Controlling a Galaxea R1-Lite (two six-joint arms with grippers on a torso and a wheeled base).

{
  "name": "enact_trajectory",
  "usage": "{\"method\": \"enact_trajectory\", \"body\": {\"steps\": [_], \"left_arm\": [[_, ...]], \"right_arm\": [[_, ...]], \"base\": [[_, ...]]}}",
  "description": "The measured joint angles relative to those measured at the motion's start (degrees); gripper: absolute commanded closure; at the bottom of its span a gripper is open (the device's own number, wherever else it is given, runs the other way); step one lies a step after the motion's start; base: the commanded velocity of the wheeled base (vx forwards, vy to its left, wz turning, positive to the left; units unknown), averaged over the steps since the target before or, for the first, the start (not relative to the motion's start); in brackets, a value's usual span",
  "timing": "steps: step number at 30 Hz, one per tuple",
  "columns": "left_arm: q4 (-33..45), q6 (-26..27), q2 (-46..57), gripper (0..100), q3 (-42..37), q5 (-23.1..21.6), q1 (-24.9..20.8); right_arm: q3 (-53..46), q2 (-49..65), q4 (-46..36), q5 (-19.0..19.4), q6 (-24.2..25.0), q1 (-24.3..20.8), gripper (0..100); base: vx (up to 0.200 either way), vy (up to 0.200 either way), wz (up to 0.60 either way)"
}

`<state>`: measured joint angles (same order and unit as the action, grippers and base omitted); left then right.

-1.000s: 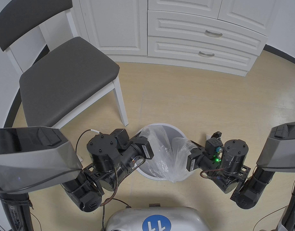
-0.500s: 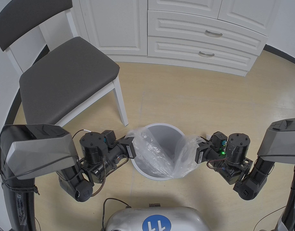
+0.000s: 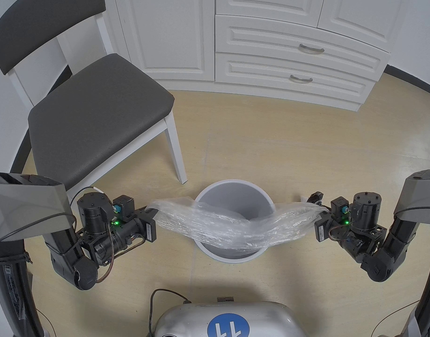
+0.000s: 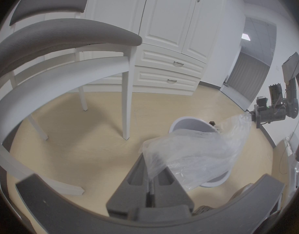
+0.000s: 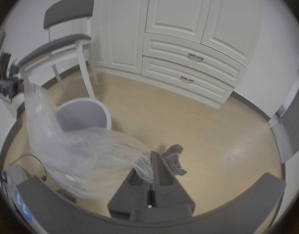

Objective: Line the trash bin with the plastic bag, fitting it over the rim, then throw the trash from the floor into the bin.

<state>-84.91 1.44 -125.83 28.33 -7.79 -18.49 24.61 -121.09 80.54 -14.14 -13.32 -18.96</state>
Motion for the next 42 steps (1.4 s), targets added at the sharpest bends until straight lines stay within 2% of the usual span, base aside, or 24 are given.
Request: {"method": "enact_trajectory", "body": {"steps": [14, 21, 27, 32, 37, 42], "left_arm": [[0.2, 0.9, 0.5, 100, -0.7, -0.3, 1.2], [0.0, 1.0, 0.5, 100, -1.5, -0.2, 1.0], [-0.2, 1.6, 0.6, 100, -3.8, -0.1, -1.2], [-0.1, 5.3, 0.2, 100, -5.8, -0.6, -1.8], [-0.2, 9.9, -0.7, 100, -8.7, -3.2, -1.9], [-0.1, 11.4, -1.3, 100, -10.8, -4.0, -1.9]], "right_arm": [[-8.2, -0.4, 0.5, 0.2, -13.7, 4.5, 100], [-11.0, -1.0, 2.7, 0.3, -14.4, 4.3, 100], [-14.1, -1.0, 5.9, 1.5, -15.2, 2.4, 100], [-16.6, -1.1, 7.9, 1.9, -18.3, 2.4, 100], [-19.4, -1.5, 8.3, 2.0, -22.0, 2.5, 100], [-21.7, -1.9, 8.4, 2.1, -23.6, 2.2, 100]], "base": [[0.000, 0.000, 0.00], [0.000, 0.000, 0.00], [0.000, 0.000, 0.00], [0.000, 0.000, 0.00], [0.000, 0.000, 0.00], [0.000, 0.000, 0.00]]}}
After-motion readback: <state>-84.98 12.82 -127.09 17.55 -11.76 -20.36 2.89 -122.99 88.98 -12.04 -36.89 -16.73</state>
